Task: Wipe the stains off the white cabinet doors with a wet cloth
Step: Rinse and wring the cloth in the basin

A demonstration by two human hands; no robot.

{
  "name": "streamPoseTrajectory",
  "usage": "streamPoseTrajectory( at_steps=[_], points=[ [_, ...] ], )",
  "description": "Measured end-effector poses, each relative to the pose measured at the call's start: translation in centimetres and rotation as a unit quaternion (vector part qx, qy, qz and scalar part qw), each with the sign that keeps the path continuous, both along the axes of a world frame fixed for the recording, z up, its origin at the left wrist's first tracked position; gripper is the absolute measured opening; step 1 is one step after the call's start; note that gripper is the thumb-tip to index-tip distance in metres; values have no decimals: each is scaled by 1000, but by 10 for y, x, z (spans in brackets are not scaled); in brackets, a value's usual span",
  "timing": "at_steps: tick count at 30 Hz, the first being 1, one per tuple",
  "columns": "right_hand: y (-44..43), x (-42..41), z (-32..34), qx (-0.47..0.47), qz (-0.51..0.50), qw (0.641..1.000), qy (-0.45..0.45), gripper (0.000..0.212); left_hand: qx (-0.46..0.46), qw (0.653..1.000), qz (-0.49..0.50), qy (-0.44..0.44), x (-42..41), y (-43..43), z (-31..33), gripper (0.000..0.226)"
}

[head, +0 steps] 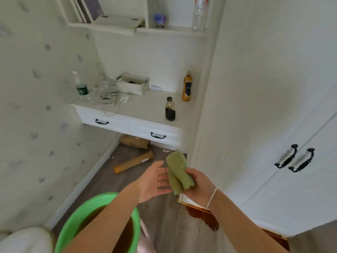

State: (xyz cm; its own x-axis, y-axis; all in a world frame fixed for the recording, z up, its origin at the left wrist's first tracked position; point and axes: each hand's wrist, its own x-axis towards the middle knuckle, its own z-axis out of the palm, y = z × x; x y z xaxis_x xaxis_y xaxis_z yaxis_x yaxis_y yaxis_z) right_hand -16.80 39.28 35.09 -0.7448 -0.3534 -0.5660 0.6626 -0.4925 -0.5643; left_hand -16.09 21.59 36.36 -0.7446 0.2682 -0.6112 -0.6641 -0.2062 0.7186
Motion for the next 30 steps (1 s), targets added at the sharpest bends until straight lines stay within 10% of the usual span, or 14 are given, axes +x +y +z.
streamPoseTrajectory(
  at_steps=[12,23,30],
  points=[
    [-133,105,-91,128,301,945,-13,36,-81,906,415,-7,203,-65,-82,11],
    [-190,142,-171,239,268,931,-68,20,-167,873,442,-117,232,-128,-178,7],
    [-247,105,-262,319,258,907,-93,48,-160,869,444,-150,197,-197,-255,11]
  ],
)
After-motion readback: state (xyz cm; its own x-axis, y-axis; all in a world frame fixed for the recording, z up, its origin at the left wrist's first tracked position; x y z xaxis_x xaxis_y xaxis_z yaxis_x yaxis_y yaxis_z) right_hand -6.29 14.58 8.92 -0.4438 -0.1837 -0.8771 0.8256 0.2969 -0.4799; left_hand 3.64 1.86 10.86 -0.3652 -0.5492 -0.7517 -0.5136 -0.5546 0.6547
